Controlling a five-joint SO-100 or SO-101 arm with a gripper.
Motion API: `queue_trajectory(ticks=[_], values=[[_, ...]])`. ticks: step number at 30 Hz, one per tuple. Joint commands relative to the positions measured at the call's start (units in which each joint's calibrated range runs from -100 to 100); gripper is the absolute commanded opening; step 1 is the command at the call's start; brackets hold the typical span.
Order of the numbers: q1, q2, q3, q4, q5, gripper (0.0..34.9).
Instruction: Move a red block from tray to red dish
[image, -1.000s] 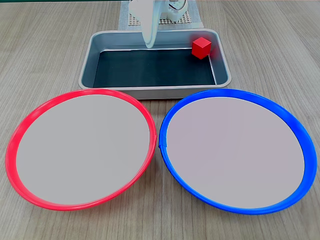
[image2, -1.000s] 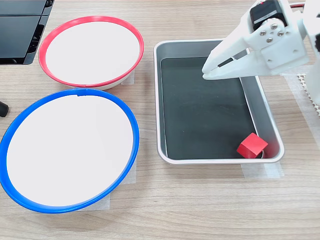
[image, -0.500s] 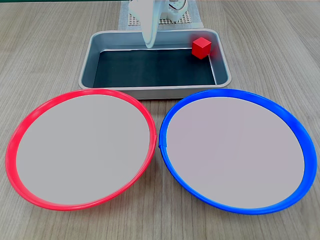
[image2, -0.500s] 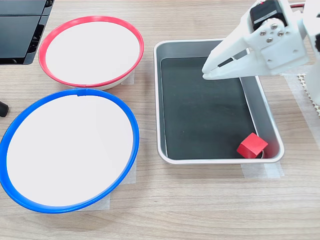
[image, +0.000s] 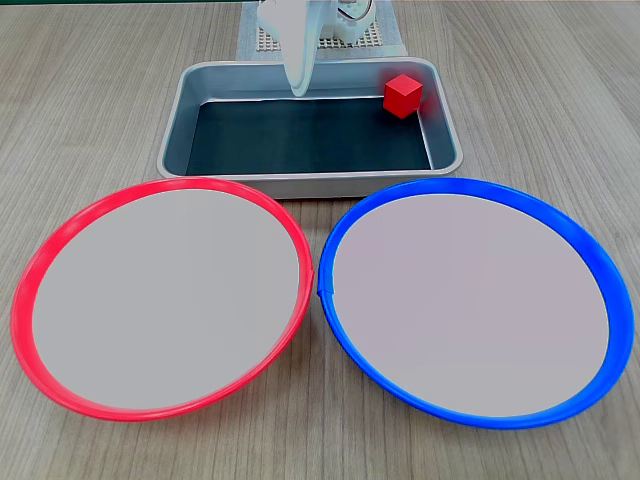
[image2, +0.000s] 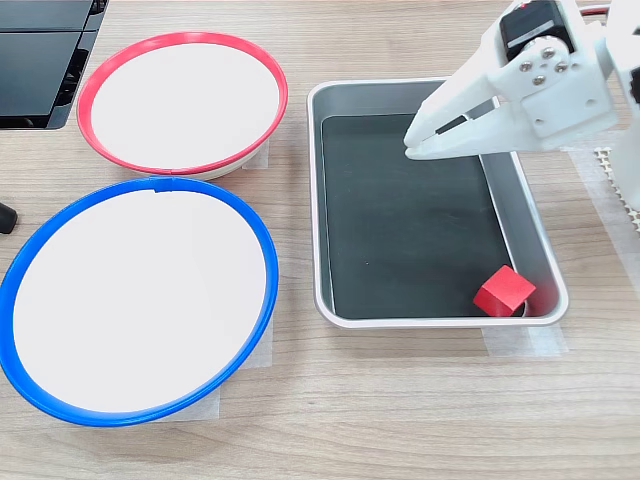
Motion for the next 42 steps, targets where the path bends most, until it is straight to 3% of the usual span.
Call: queue_trajectory(ticks=[1, 4, 7, 12, 18, 20, 22, 26, 34, 42], values=[[0.0, -0.3, 0.0, 0.1, -0.2, 0.4], [-0.1, -0.3, 0.0, 0.1, 0.0, 0.3], [-3.7, 3.3, -4.4, 4.4, 3.7, 0.2], [-6.7, 24.3, -23.9, 16.5, 13.1, 0.2], [-12.7, 47.2, -42.0, 22.9, 15.2, 1.0], [-15.1, 51.4, -45.2, 23.6, 15.4, 6.3], [-17.5, 54.9, -47.3, 23.7, 15.9, 8.0], [-21.6, 60.6, -48.9, 25.0, 18.0, 16.2], [-24.7, 69.5, -49.3, 26.0, 21.2, 18.0], [-27.1, 74.5, -48.5, 21.7, 20.8, 19.0]])
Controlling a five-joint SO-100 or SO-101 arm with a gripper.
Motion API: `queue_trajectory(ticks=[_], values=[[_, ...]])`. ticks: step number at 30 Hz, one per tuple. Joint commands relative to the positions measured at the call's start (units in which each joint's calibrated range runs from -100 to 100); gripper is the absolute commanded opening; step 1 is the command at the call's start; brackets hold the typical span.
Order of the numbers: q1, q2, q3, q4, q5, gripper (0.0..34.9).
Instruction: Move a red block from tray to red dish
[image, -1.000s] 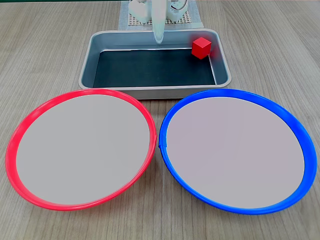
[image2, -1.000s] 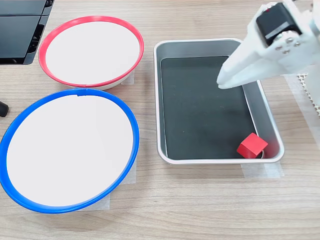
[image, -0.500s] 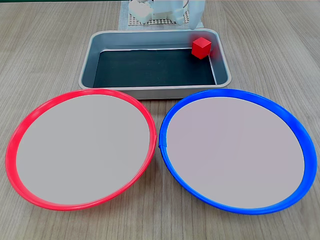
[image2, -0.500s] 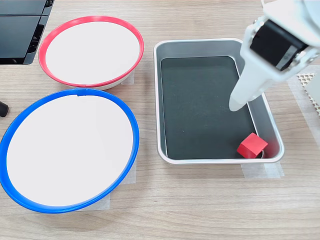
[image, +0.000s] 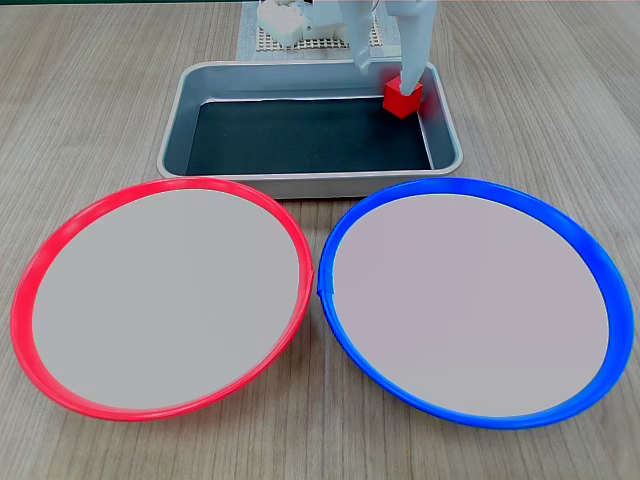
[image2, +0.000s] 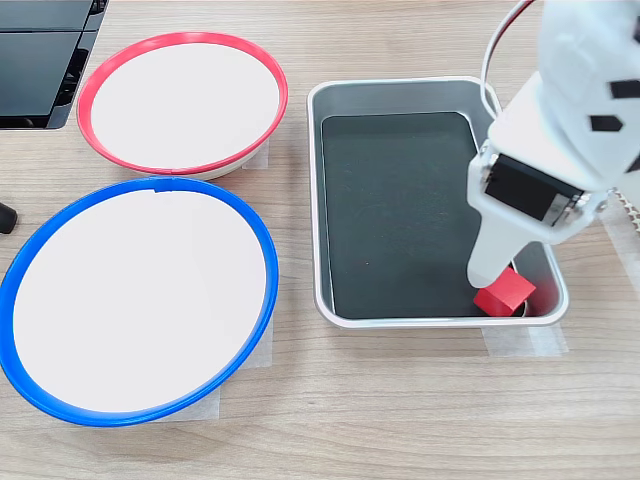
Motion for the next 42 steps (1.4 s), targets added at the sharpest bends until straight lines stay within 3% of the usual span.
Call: queue_trajectory(ticks=[1, 12, 15, 19, 22, 28, 32, 35, 39, 42], values=[[-1.5, 0.6, -1.0, -0.9, -0.2, 19.5], [-2.9, 3.3, 1.9, -3.4, 0.4, 17.8], [-3.1, 3.3, 3.1, -4.5, 0.4, 14.4], [-3.3, 3.3, 4.2, -5.6, 0.4, 4.7], [-2.6, 3.1, 3.0, -4.5, 0.7, 3.5], [7.7, 3.4, -11.9, 3.0, 4.1, 2.3], [16.2, 5.7, -25.8, 2.0, 8.6, 2.3], [22.7, 10.6, -34.7, -5.6, 11.9, 2.3], [27.9, 19.0, -37.9, -23.1, 12.1, 2.2], [30.2, 26.7, -39.9, -30.1, 11.2, 2.1]])
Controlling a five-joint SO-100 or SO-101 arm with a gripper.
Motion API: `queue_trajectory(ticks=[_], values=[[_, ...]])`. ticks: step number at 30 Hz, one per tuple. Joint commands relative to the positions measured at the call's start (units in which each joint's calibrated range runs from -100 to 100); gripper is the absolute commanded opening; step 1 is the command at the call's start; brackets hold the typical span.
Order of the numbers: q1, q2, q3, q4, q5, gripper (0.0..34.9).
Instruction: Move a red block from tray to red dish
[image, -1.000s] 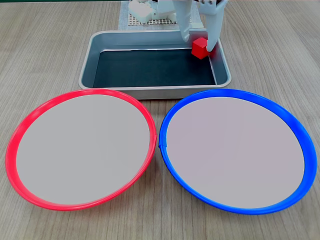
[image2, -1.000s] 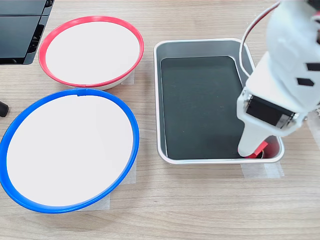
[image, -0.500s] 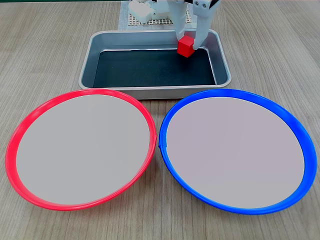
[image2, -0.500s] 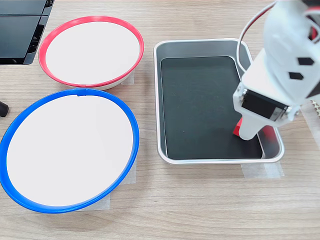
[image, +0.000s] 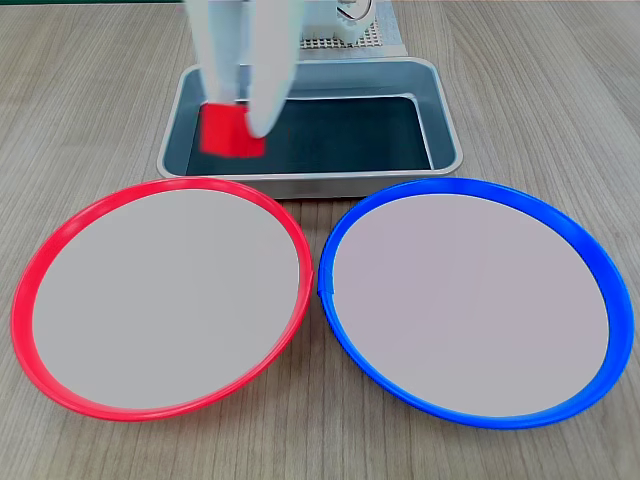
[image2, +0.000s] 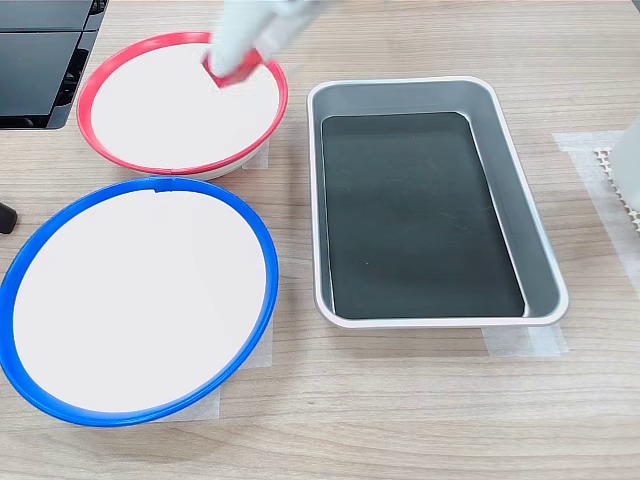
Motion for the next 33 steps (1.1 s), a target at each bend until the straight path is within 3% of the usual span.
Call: queue_trajectory(ticks=[1, 6, 8, 13, 16, 17, 19, 20, 22, 25, 29, 33], values=[[2.3, 9.3, -3.5, -10.6, -1.0, 2.1], [3.2, 18.5, -5.8, -15.7, -2.5, 3.2], [3.3, 19.4, -5.8, -16.3, -2.5, 6.1], [3.9, 19.5, -3.6, -18.2, -2.2, 30.5], [4.1, 18.2, -3.4, -18.3, -2.4, 34.0], [4.2, 17.0, -2.9, -18.8, -3.1, 32.4], [4.2, 14.3, -1.3, -19.8, -5.0, 25.2], [4.1, 12.2, 0.3, -20.8, -6.8, 20.2], [3.8, 6.2, 5.4, -24.7, -12.3, 4.8], [3.5, -6.4, 17.3, -30.5, -21.4, 0.5], [2.5, -26.6, 40.7, -34.4, -28.7, 0.3], [0.1, -46.4, 62.4, -36.1, -31.0, 0.2]])
